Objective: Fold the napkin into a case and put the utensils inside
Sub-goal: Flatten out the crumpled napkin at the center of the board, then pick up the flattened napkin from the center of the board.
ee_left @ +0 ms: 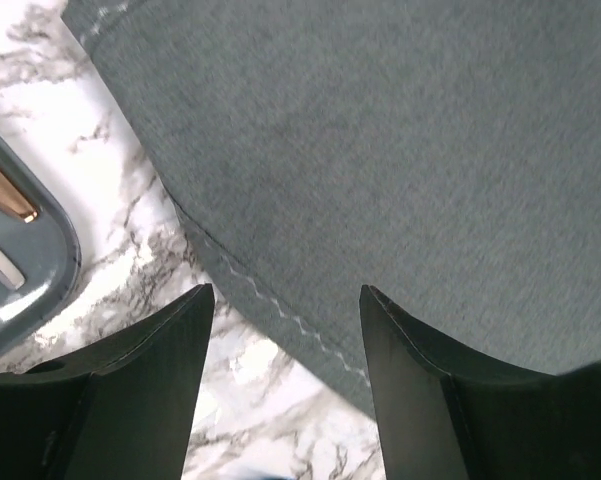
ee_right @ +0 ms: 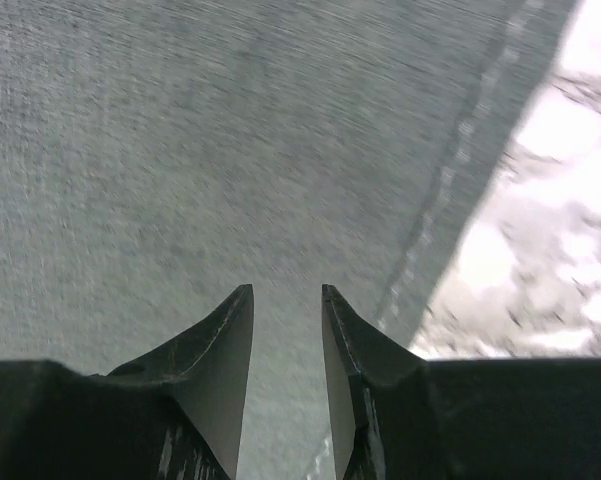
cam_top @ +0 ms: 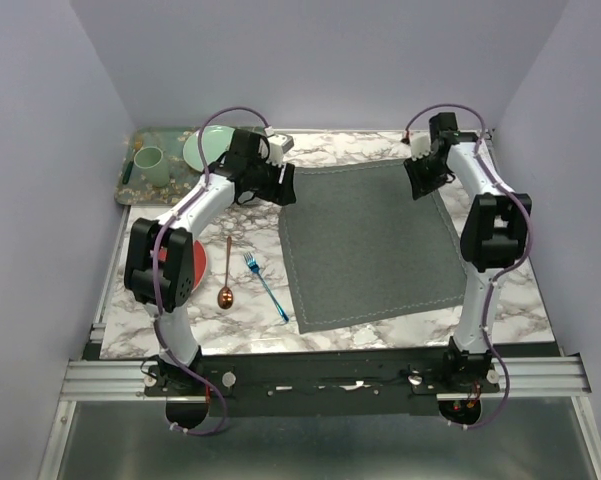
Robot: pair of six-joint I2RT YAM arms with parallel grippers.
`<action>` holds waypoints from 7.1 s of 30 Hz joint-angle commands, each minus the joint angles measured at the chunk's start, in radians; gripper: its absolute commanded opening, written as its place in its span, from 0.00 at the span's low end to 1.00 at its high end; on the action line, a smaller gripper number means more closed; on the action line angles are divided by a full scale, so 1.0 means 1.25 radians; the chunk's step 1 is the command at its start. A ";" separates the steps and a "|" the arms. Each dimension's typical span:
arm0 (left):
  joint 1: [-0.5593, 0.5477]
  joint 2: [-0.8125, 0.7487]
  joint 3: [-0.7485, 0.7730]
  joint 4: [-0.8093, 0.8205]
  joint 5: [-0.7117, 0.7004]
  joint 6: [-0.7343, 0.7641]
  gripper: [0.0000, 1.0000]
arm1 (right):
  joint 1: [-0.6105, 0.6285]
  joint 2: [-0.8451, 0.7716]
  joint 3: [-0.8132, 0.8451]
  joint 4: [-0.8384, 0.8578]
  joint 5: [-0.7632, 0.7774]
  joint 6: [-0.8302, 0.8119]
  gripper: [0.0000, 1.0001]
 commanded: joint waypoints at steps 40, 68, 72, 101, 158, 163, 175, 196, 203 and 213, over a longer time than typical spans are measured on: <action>-0.188 0.176 0.152 0.025 -0.205 0.133 0.67 | 0.004 0.021 -0.144 -0.024 0.057 -0.015 0.41; -0.110 0.447 0.468 -0.042 0.032 -0.032 0.64 | 0.004 0.027 -0.138 -0.034 0.045 -0.010 0.41; -0.117 0.460 0.468 -0.051 0.025 -0.031 0.64 | 0.004 0.026 -0.139 -0.034 0.042 -0.010 0.41; -0.024 0.306 0.347 0.039 -0.338 0.075 0.54 | -0.003 0.009 -0.152 -0.011 0.050 -0.001 0.44; -0.034 0.472 0.666 -0.072 -0.278 -0.129 0.73 | -0.176 0.078 0.181 0.004 -0.086 0.105 0.61; -0.033 0.521 0.672 -0.039 -0.322 -0.165 0.70 | -0.192 0.140 0.212 0.035 -0.080 0.139 0.66; -0.027 0.562 0.668 -0.051 -0.303 -0.207 0.67 | -0.192 0.279 0.322 0.046 -0.047 0.147 0.67; -0.023 0.501 0.612 -0.073 -0.216 -0.245 0.68 | -0.194 0.380 0.413 0.017 -0.079 0.072 0.52; -0.011 0.499 0.618 -0.080 -0.205 -0.251 0.67 | -0.192 0.376 0.410 -0.007 -0.113 0.051 0.23; -0.005 0.423 0.583 -0.083 -0.190 -0.157 0.72 | -0.188 0.207 0.333 -0.002 -0.216 0.018 0.01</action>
